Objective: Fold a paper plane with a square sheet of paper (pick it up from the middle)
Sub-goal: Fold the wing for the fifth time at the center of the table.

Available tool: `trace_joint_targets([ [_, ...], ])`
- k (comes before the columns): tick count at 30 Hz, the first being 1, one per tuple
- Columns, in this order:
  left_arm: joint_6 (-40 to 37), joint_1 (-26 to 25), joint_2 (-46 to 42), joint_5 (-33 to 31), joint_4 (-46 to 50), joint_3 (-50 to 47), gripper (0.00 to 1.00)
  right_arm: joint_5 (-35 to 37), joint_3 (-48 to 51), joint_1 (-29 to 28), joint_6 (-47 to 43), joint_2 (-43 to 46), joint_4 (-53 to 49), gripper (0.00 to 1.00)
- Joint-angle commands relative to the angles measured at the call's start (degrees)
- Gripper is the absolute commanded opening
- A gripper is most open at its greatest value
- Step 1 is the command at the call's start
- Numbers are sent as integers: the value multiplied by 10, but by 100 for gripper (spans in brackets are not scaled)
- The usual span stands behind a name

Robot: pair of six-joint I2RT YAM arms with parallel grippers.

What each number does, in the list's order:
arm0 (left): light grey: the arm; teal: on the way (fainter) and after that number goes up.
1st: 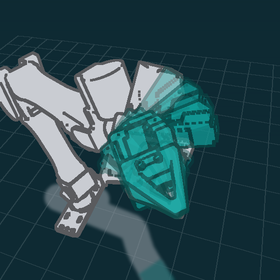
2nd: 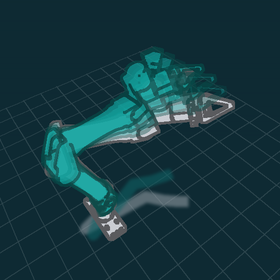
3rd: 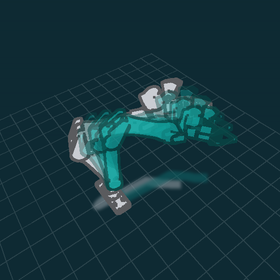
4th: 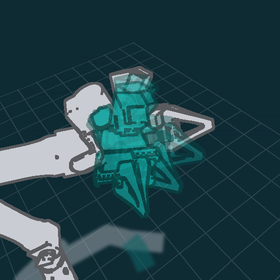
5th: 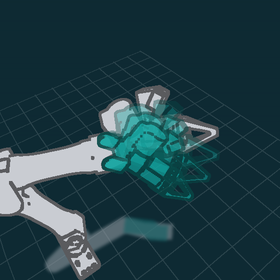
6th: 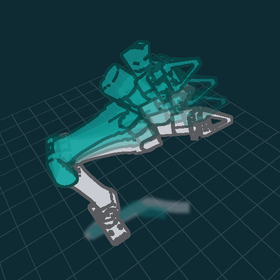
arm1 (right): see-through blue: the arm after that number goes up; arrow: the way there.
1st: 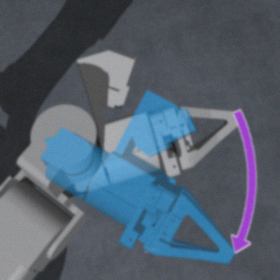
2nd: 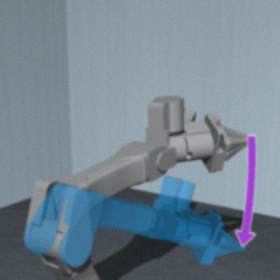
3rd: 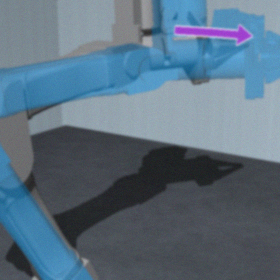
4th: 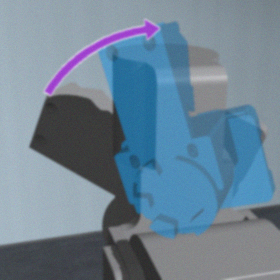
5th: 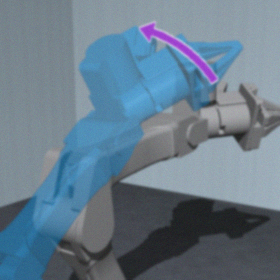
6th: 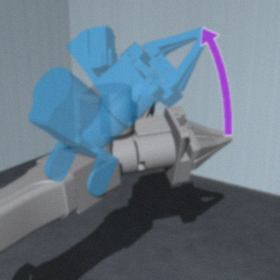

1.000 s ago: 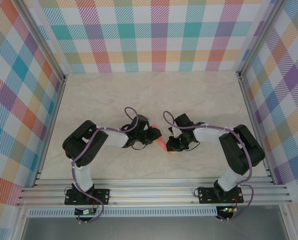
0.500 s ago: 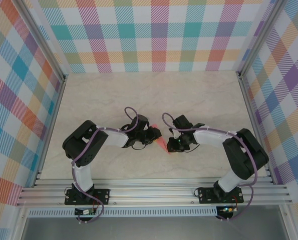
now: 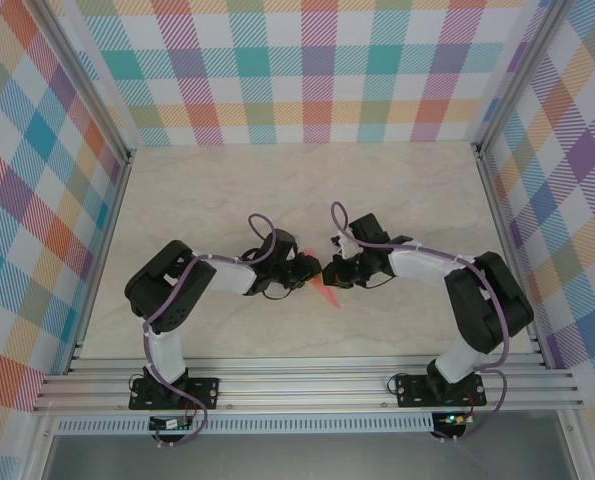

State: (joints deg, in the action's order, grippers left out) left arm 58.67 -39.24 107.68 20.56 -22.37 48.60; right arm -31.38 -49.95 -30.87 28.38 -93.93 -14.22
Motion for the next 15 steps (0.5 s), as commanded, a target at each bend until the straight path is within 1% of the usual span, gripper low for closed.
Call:
trace_joint_targets([
  [1, -11, 6, 14, -8, 44, -1, 25, -32, -15, -5, 10, -20, 17, 2],
  [5, -11, 6, 15, -8, 44, -1, 25, -22, -11, -11, 5, -34, 12, 2],
  [10, -11, 6, 16, -6, 44, -1, 25, 17, -15, -16, -5, -45, -7, 2],
  [15, -11, 6, 17, -5, 43, 0, 25, 34, -17, -15, -10, -62, -7, 2],
])
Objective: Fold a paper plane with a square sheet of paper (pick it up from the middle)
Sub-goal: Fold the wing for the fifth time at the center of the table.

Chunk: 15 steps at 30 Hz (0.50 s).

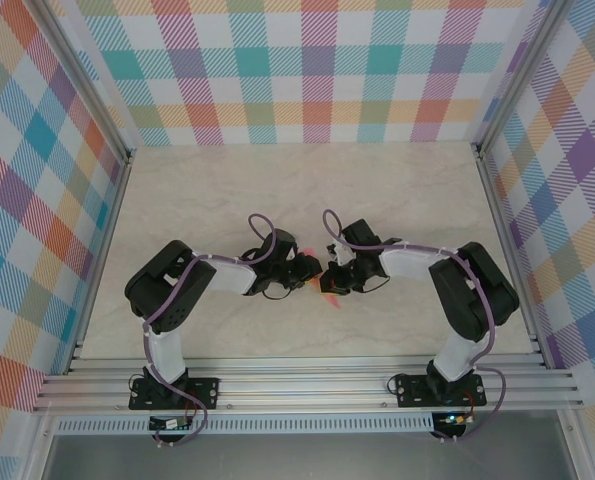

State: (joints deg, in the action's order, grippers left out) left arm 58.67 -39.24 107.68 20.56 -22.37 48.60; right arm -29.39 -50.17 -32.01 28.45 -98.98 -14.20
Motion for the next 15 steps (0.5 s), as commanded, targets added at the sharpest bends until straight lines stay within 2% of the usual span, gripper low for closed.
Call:
trace_joint_targets([
  [1, -11, 6, 18, -6, 44, 1, 25, 21, -15, -3, -12, -15, -12, 2],
  [11, -11, 6, 18, -5, 44, -1, 25, 50, 15, 9, -21, -17, -21, 2],
  [15, -12, 7, 16, -5, 45, -3, 25, 21, 17, 11, -32, 2, -25, 7],
])
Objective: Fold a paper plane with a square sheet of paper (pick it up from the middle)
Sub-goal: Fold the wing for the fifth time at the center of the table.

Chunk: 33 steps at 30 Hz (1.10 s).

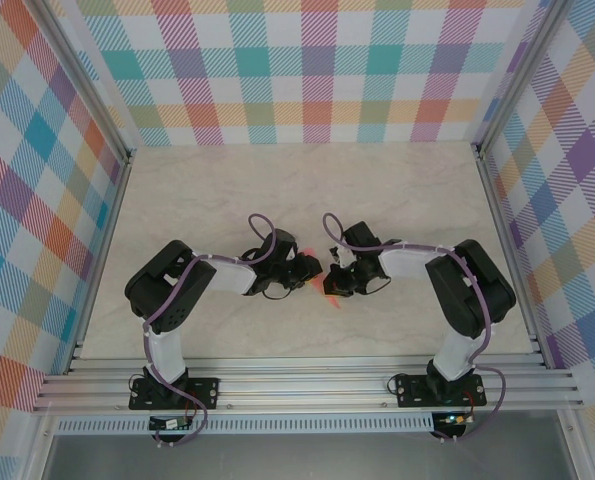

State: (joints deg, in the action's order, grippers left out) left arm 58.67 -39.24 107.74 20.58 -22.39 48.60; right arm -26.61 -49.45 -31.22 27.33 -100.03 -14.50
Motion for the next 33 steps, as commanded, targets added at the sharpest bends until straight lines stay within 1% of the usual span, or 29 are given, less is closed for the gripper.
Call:
trace_joint_targets([
  [1, -12, 7, 15, -5, 46, -4, 25, -15, 9, 4, -25, 25, -22, 9],
  [3, -12, 7, 14, -5, 46, -4, 25, -7, 7, 4, -33, 54, -32, 14],
  [5, -12, 7, 14, -5, 46, -4, 25, 19, 1, 4, -47, 67, -59, 18],
  [9, -12, 7, 14, -4, 46, -1, 25, 31, -7, 3, -59, 60, -75, 23],
  [11, -13, 6, 13, -5, 48, 0, 25, 31, -6, 2, -56, 58, -68, 27],
  [24, -12, 7, 14, -3, 45, 0, 25, 37, -50, -4, -71, -10, -87, 27],
  [28, -12, 7, 13, -4, 46, 0, 25, 91, -54, -19, -79, -29, -119, 27],
  [33, -15, 7, 14, -3, 46, 0, 25, 125, -29, -23, -60, -36, -117, 20],
])
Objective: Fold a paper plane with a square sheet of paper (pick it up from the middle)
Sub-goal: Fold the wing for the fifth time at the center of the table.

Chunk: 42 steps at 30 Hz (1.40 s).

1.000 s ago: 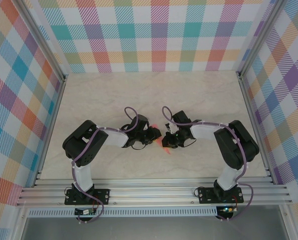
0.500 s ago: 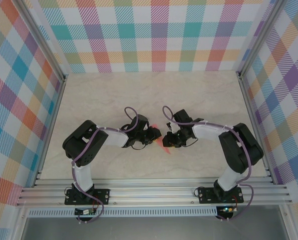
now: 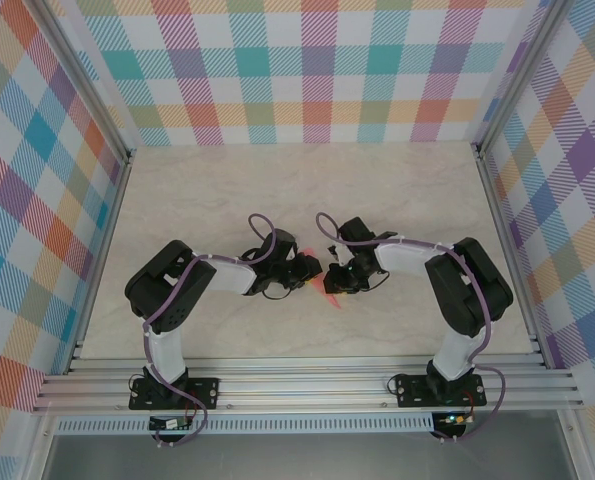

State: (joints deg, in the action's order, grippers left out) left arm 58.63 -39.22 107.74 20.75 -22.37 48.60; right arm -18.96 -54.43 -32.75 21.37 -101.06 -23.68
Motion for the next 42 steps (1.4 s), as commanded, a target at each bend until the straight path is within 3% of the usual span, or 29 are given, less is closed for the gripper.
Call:
trace_joint_targets([
  [1, -14, 6, 14, -4, 46, 0, 25, 49, 24, -10, 0, -26, -26, 18],
  [8, -14, 6, 15, -5, 46, -2, 25, 86, 45, -21, 16, -12, -26, 17],
  [15, -15, 6, 20, -4, 49, 1, 25, 78, 41, -2, 22, 101, -24, 22],
  [17, -15, 6, 21, -4, 50, 1, 25, 45, 53, 3, 10, 136, -10, 24],
  [22, -15, 6, 22, -2, 50, 3, 25, -108, 71, -1, -22, 148, 30, 15],
  [25, -15, 6, 24, -2, 50, 4, 25, -117, 58, -20, -29, 114, 25, 12],
  [33, -16, 6, 22, -2, 51, 3, 25, -22, 42, -28, -13, 58, 14, 9],
  [42, -17, 7, 19, -2, 52, 1, 25, -4, 64, -20, -7, 45, 26, 8],
])
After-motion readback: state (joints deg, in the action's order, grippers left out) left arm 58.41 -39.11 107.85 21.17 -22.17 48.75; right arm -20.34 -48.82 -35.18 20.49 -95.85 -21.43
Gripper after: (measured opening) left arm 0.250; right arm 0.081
